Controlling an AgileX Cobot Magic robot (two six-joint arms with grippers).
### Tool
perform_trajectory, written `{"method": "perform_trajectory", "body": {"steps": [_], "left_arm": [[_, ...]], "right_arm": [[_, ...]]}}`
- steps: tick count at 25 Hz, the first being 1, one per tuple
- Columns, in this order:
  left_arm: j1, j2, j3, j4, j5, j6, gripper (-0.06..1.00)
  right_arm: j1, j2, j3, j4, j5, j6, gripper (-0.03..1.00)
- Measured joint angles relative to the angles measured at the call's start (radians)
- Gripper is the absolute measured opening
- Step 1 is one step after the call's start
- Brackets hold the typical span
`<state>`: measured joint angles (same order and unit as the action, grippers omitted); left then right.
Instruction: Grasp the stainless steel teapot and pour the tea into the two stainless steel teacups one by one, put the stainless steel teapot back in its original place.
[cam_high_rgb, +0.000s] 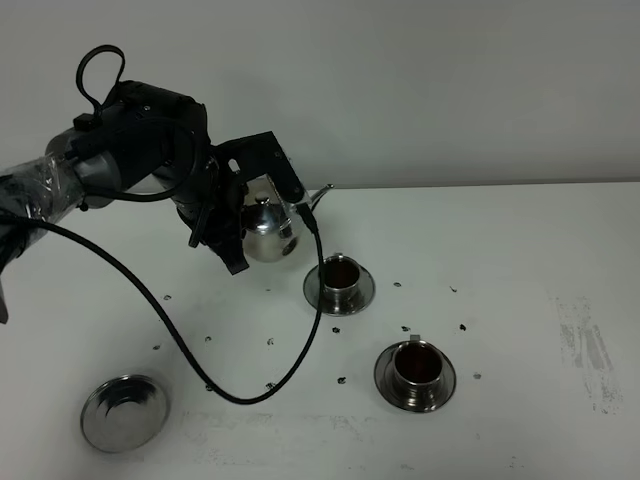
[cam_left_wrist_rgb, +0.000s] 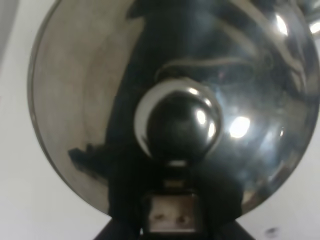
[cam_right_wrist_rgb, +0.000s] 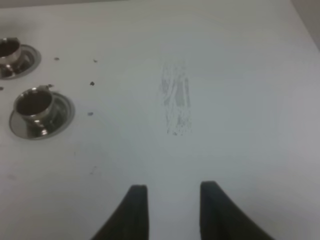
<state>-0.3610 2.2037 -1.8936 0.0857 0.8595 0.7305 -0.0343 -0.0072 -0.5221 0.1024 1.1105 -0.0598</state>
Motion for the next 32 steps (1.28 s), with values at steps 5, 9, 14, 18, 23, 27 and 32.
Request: {"method": "perform_trajectory", "body": {"steps": [5,9,14,18,23,27,32], "left_arm": [[0.023,0.000,0.053,-0.014,-0.007,-0.147,0.21],[0.042,0.000,0.087,-0.024,-0.009,-0.188,0.21],[0.055,0.000,0.153,-0.075,-0.052,-0.199,0.21],[0.063,-0.004,0.169,-0.077,-0.058,-0.199,0.21],[0.063,-0.075,0.172,-0.077,-0.037,-0.199,0.21],[0.063,-0.182,0.260,-0.086,-0.037,-0.221,0.21],[0.063,-0.314,0.454,-0.097,-0.075,-0.223,0.21]], "right_arm": [[0.000,0.000,0.000,0.000,0.000,0.000,0.24],[0.000,0.000,0.000,0.000,0.000,0.000,0.24],[0.000,0.000,0.000,0.000,0.000,0.000,0.24],[0.000,0.000,0.000,0.000,0.000,0.000,0.24],[0.000,0.000,0.000,0.000,0.000,0.000,0.24],[0.000,0.000,0.000,0.000,0.000,0.000,0.24],[0.000,0.000,0.000,0.000,0.000,0.000,0.24]]}}
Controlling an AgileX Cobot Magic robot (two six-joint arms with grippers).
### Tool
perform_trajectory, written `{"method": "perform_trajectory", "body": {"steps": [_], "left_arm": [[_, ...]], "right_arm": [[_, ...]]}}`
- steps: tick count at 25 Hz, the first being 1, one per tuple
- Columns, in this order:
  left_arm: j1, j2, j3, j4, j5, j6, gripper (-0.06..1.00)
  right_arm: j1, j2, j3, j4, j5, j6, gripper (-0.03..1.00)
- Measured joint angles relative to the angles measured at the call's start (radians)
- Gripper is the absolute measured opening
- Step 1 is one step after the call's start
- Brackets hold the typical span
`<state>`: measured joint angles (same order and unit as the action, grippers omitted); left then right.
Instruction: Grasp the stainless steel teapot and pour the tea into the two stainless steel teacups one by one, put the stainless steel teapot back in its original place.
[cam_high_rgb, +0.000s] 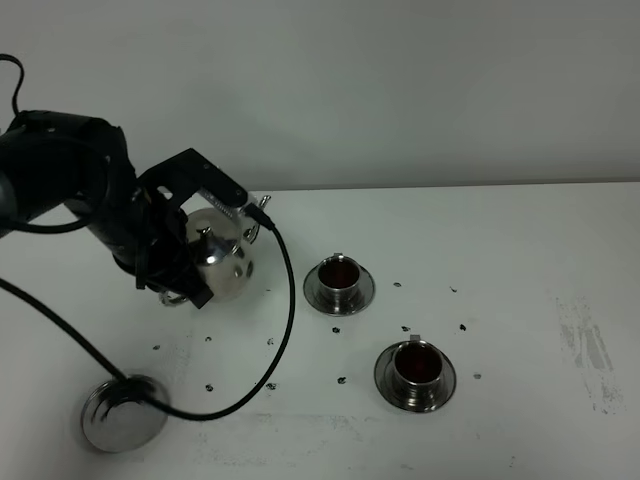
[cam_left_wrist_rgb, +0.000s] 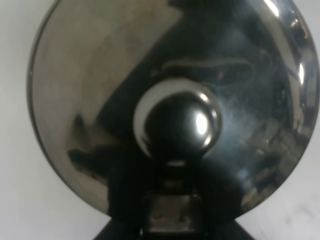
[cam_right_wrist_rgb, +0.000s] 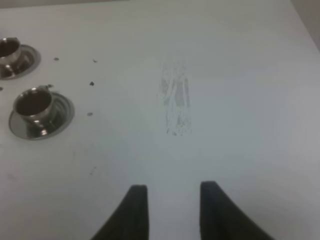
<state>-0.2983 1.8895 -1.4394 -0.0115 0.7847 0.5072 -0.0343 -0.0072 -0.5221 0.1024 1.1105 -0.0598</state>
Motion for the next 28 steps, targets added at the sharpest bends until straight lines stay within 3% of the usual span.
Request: {"method": "perform_trajectory", "body": {"steps": [7,14,22,28], "left_arm": [[0.003,-0.199,0.289,-0.039,-0.107,-0.001,0.21],[0.079,-0.302,0.474,-0.043,-0.171,-0.002,0.21],[0.107,-0.309,0.538,-0.075,-0.175,-0.003,0.21],[0.149,-0.310,0.539,-0.092,-0.142,-0.104,0.21]], "right_arm": [[0.000,0.000,0.000,0.000,0.000,0.000,0.24],[0.000,0.000,0.000,0.000,0.000,-0.001,0.24],[0.000,0.000,0.000,0.000,0.000,0.000,0.24],[0.000,0.000,0.000,0.000,0.000,-0.001,0.24]]}}
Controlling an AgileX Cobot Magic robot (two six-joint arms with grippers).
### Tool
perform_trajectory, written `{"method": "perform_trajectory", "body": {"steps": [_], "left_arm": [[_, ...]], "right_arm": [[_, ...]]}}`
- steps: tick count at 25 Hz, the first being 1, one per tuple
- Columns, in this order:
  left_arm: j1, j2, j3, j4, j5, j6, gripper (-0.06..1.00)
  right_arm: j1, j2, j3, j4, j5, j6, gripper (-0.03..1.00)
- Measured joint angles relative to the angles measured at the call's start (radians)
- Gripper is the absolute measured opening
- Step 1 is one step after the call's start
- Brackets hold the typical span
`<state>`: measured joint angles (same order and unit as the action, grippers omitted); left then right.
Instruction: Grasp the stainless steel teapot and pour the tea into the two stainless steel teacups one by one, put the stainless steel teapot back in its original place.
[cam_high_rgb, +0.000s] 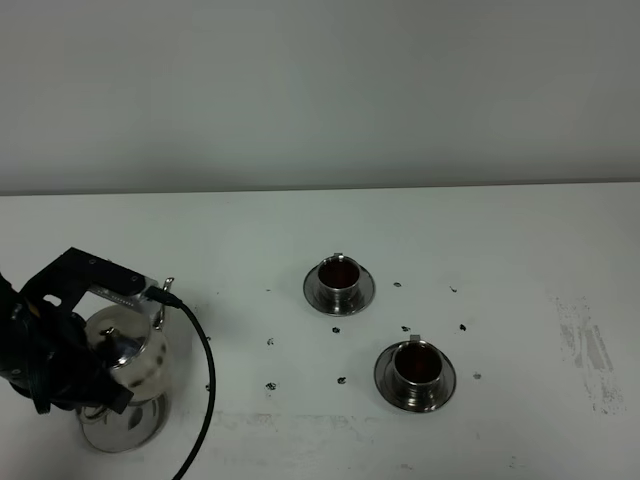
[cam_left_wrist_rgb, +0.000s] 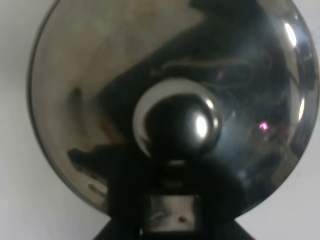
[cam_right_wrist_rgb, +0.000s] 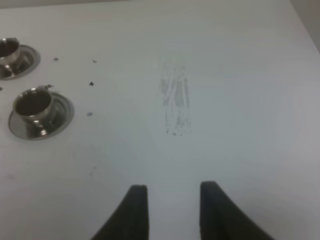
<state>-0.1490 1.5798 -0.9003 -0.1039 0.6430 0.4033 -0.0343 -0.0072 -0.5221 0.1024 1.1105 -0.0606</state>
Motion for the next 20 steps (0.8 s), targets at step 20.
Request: {"method": "perform_trajectory", "body": {"steps": [20], "left_arm": [[0.025,0.044,0.013,0.005,0.066,-0.078,0.21]], "right_arm": [[0.000,0.000,0.000,0.000,0.000,0.001,0.24]]}}
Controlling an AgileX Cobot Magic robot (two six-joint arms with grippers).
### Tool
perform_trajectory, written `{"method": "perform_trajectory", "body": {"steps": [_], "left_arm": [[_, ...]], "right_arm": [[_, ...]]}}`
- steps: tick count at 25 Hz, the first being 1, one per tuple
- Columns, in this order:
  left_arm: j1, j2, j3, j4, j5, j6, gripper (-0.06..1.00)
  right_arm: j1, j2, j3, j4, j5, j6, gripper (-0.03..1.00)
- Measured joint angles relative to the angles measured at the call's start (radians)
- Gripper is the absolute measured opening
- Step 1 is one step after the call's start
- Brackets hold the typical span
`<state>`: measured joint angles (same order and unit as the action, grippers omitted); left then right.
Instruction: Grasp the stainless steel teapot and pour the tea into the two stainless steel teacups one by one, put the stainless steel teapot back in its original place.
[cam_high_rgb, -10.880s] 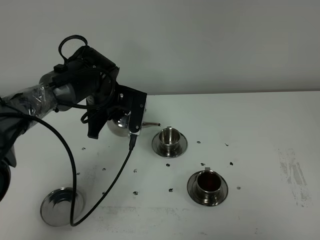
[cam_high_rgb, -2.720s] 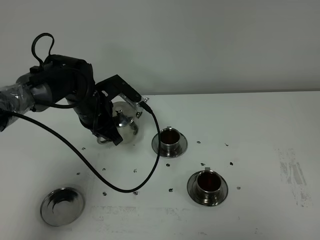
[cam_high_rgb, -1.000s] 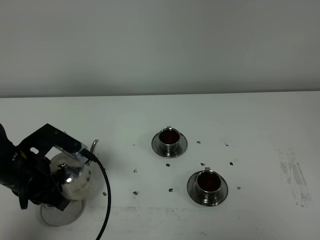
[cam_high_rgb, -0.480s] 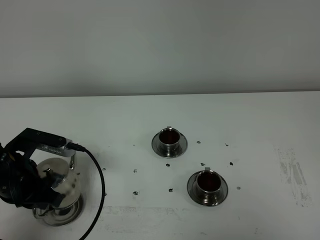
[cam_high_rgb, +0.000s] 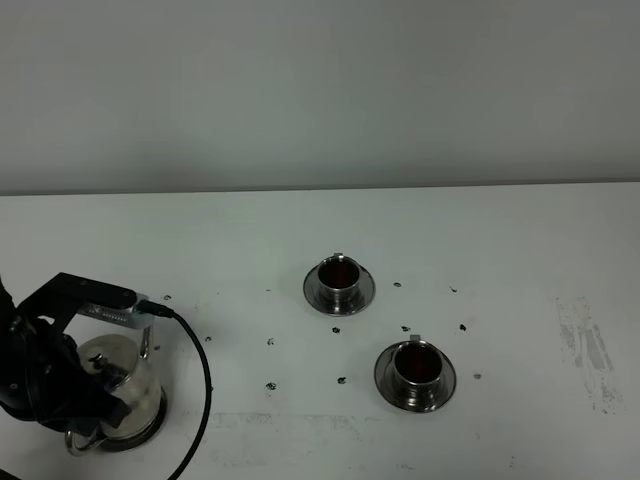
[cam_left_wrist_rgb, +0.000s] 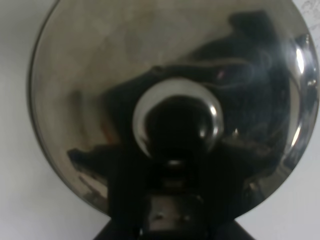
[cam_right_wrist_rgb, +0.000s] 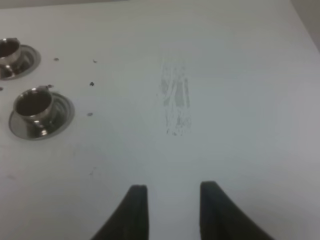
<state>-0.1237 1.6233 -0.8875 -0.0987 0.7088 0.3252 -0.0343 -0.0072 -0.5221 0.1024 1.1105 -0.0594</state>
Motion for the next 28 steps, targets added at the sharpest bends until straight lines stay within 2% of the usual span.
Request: {"method": "perform_trajectory", "body": {"steps": [15,28], "left_arm": [[0.001,0.029,0.003,0.099,-0.029,0.000,0.21],[0.001,0.030,0.003,0.099,-0.050,0.000,0.21]], "right_arm": [[0.000,0.000,0.000,0.000,0.000,0.000,0.24],[0.000,0.000,0.000,0.000,0.000,-0.001,0.24]]}}
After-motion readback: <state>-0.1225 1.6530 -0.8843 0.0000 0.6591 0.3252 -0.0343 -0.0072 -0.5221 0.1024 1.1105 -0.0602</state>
